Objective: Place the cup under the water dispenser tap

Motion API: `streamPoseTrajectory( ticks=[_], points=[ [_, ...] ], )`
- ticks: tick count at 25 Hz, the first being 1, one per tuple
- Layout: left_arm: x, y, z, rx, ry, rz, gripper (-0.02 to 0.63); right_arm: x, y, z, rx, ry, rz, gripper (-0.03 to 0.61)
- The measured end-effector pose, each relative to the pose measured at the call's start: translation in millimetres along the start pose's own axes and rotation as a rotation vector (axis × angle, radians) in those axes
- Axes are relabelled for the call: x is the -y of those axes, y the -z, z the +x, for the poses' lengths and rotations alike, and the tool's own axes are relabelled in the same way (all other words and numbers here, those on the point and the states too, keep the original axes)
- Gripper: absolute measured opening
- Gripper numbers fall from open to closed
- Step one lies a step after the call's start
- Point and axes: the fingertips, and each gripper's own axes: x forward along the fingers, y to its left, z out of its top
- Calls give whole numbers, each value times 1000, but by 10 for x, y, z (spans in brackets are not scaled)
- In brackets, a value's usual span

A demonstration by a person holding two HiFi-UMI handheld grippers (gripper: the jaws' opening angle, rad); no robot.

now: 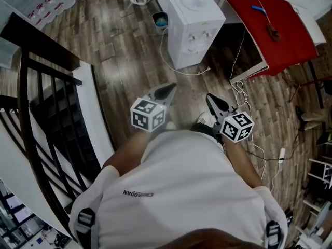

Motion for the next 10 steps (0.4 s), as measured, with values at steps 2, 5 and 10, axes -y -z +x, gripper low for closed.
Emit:
streamPoseTrajectory(
  ticks=[2,5,10],
  points=[
    [-5,-7,-16,4,-2,-2,-3,-4,3,1,-2,0,-1,21],
    [-4,-13,-10,4,-2,-3,-3,-4,4,2,-4,-1,-1,21],
    [18,-13,17,-2,-1,-4,-3,8,6,-23,-5,-2,6,21]
  ],
)
